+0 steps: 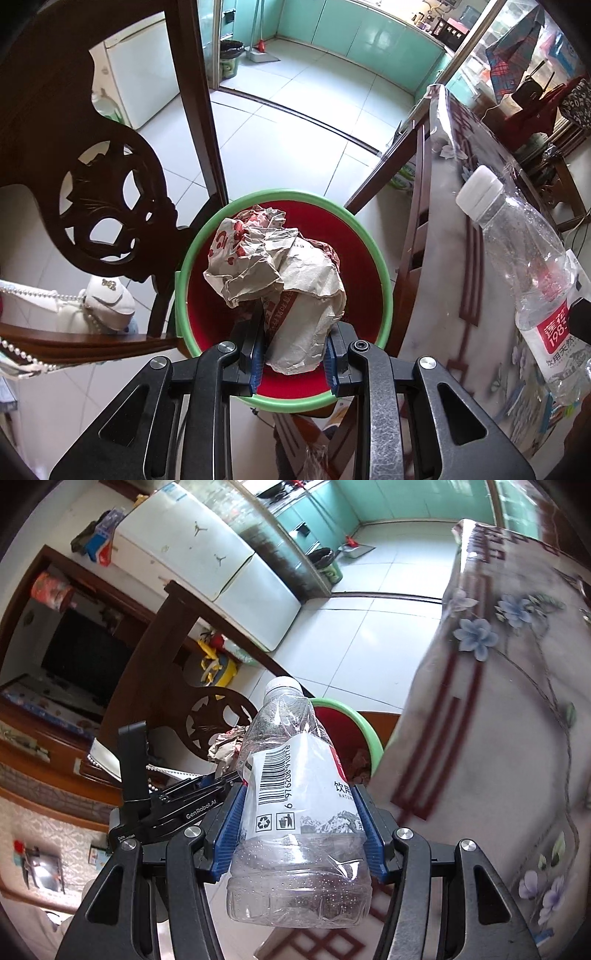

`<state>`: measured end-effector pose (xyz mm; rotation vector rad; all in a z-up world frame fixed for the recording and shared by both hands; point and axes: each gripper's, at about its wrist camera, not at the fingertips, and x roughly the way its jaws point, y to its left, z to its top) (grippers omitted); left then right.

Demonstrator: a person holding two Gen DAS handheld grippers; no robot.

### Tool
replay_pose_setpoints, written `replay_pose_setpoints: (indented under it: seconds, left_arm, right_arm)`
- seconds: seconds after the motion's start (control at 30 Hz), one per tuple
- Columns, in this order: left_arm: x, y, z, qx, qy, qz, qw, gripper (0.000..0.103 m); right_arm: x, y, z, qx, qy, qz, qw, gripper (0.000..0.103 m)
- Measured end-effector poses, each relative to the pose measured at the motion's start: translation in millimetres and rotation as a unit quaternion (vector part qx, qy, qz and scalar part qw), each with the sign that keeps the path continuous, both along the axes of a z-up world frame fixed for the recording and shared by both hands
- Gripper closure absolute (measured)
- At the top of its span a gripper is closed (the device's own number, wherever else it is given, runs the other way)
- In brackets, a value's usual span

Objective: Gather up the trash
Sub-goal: 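Carry both items over the red bin and open both grippers to drop them, then move both open grippers back toward the trash on the table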

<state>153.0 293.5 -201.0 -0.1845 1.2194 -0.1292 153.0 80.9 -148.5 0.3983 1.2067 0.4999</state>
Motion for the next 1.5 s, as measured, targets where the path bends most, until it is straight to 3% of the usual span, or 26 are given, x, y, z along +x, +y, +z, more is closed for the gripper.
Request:
replay_pose_setpoints:
  seconds: [0.3, 0.37, 0.47, 1.13, 1.5]
  left_arm:
    - [8, -1, -5, -0.002, 0.007, -0.004, 1.0, 0.078]
    - [9, -2, -4, 0.0, 0.002, -0.001, 1.0, 0.07]
    - [8, 0, -1, -0.002, -0.006, 0.008, 1.0, 0.066]
    - [-9, -1, 11, 0.005, -0.017, 0.011, 0.9998, 0.066]
    - [-20, -21, 20, 0.006, -0.028, -0.01, 0.9995, 0.066]
  right_arm:
    - [12, 16, -4, -0.012, 0.0, 0.016, 1.0, 0.047]
    - [13, 16, -4, -0.019, -0.003, 0.011, 1.0, 0.047]
    - [15, 15, -3, -0.019, -0.006, 0.006, 1.0, 0.047]
    - [-7, 1, 21, -0.025, -0.035, -0.004, 0.999, 0.047]
    - [-36, -30, 30, -0.039, -0.043, -0.037, 0.998, 0.047]
